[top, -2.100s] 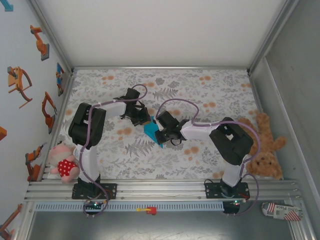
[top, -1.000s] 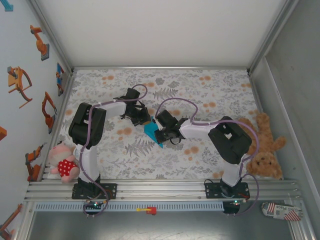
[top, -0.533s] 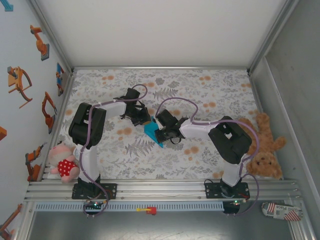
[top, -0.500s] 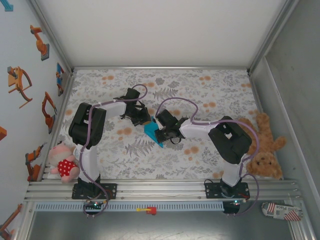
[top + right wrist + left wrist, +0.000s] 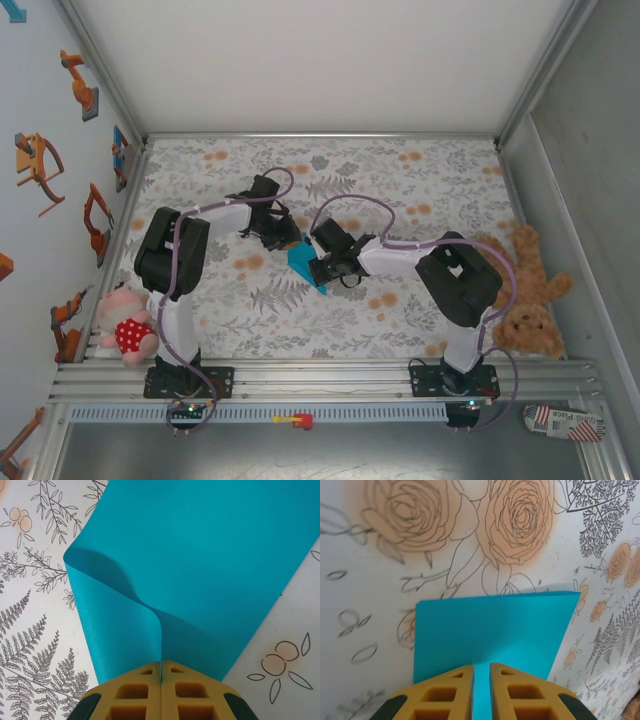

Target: Fold a paper plane with a square sheet of paper (pick it up from the middle)

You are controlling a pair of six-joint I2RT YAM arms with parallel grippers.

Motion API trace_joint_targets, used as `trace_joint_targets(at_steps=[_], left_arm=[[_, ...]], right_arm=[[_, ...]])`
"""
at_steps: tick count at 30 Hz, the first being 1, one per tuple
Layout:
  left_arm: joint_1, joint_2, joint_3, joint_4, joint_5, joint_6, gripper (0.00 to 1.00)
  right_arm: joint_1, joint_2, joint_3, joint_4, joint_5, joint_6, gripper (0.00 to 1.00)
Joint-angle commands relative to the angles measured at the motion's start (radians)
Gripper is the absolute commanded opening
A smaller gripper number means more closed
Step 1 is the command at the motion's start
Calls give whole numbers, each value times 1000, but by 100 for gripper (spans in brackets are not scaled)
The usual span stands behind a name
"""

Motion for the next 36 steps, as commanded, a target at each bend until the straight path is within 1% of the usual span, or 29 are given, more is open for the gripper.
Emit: trace_joint_targets(at_steps=[1, 5, 10, 14, 21, 27, 36], left_arm=[[11, -105, -41, -9, -29, -33, 20], [24, -181, -137, 52, -16, -85, 21], [21, -262, -243, 163, 41, -168, 16], [-11, -292, -313, 255, 79, -242, 13], [-59, -265, -363, 312, 95, -297, 9], [-97, -228, -361, 313, 93, -310, 8], [-113, -221, -376, 292, 90, -312, 8]], right_arm=[[-5, 26, 9, -26, 1, 6, 0], [-5, 21, 7, -21, -19, 6, 0], [-7, 19, 3, -17, -30, 7, 0], [-7, 21, 0, -13, -34, 10, 0], [-8, 27, -3, -3, -40, 16, 0], [-8, 26, -6, -2, -37, 19, 0], [-10, 23, -8, 0, -34, 22, 0]])
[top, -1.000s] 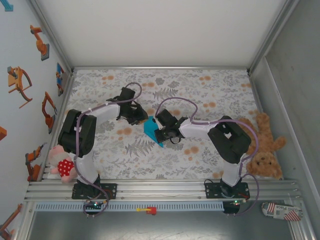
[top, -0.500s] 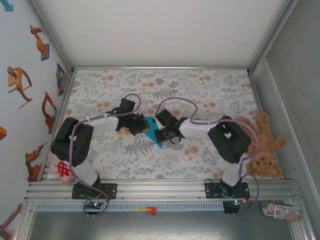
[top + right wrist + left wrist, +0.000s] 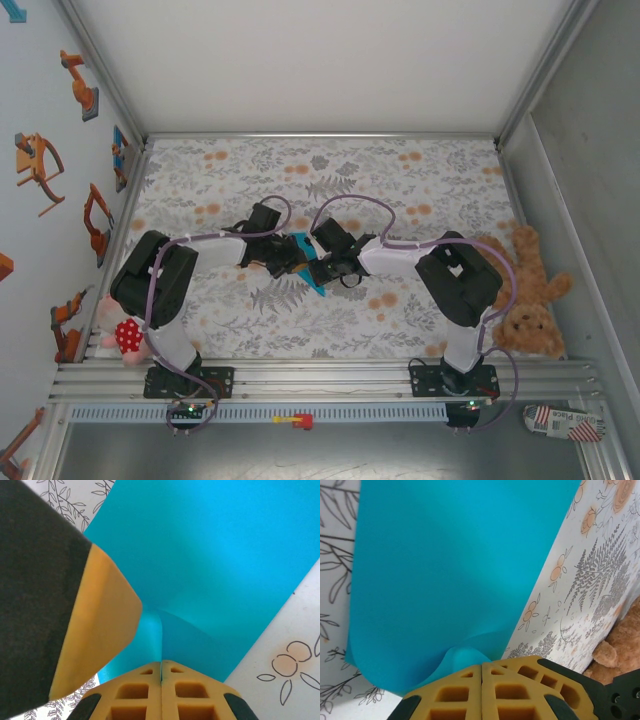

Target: Fold a paper plane with a square sheet of paper (pick it up from the middle)

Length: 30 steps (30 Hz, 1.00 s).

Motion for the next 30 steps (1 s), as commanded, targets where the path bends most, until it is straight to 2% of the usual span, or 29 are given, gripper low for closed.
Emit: trace_joint_targets(at_steps=[1, 30], left_arm=[[-8, -4, -14, -10, 19, -10, 7], [-15, -3, -19, -74, -3, 36, 7]], right_arm=[[-5, 23, -8, -3, 0, 21, 0], [-5, 29, -8, -4, -1, 26, 0]])
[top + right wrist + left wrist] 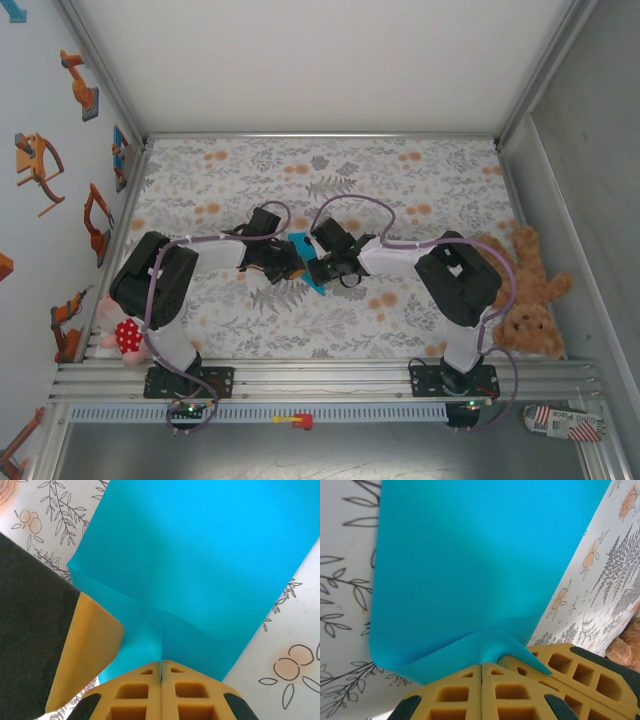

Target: Fold a paper plane with a square sheet of paper (pick it up from the middle)

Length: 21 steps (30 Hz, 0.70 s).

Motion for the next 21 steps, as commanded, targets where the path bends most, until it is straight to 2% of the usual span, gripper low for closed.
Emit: trace_joint_targets(at_steps=[1, 10, 21], left_arm=[[-9, 6, 8, -40, -2, 28, 7], [43, -11, 103, -104, -35, 91, 10], [123, 149, 272, -171, -71, 176, 11]], right_arm=[[-6, 25, -8, -14, -2, 14, 0], [-8, 5, -7, -16, -7, 9, 0], [-12, -10, -6, -16, -11, 11, 0]])
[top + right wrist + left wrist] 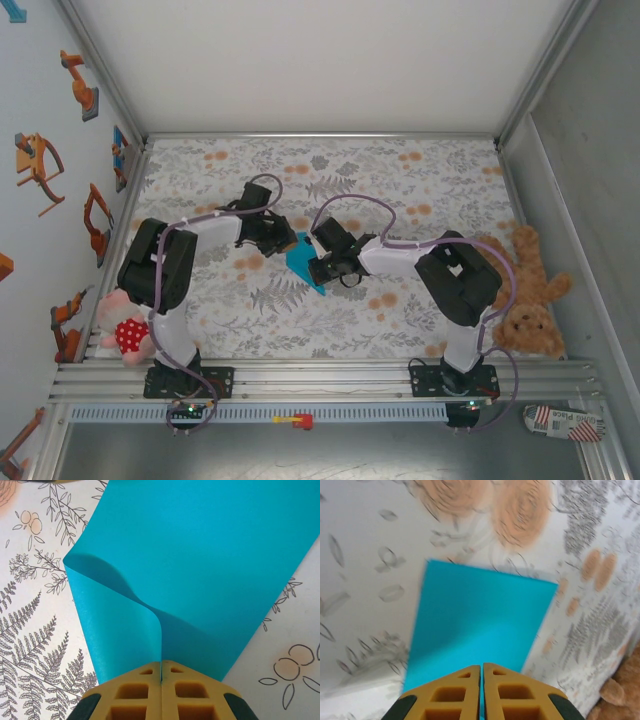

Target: Fold a paper plane with a square sheet of paper (pick it up from the middle)

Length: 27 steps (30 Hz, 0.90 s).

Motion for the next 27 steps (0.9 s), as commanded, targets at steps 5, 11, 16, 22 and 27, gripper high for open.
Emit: trace_joint_targets(at_steps=[5, 11, 16, 22, 27], left_arm=[[1, 84, 71, -81, 1, 70, 11], [1, 117, 73, -123, -16, 96, 10], [2, 136, 80, -153, -31, 118, 9], [1, 150, 88, -167, -39, 129, 8], [2, 153, 91, -170, -38, 131, 8]], right_arm=[[-8, -13, -6, -19, 3, 10, 0], [-8, -28, -17, -17, 15, 14, 0], [-9, -38, -19, -16, 21, 11, 0], [-11, -39, -21, -18, 30, 16, 0], [-11, -34, -18, -23, 33, 15, 0]])
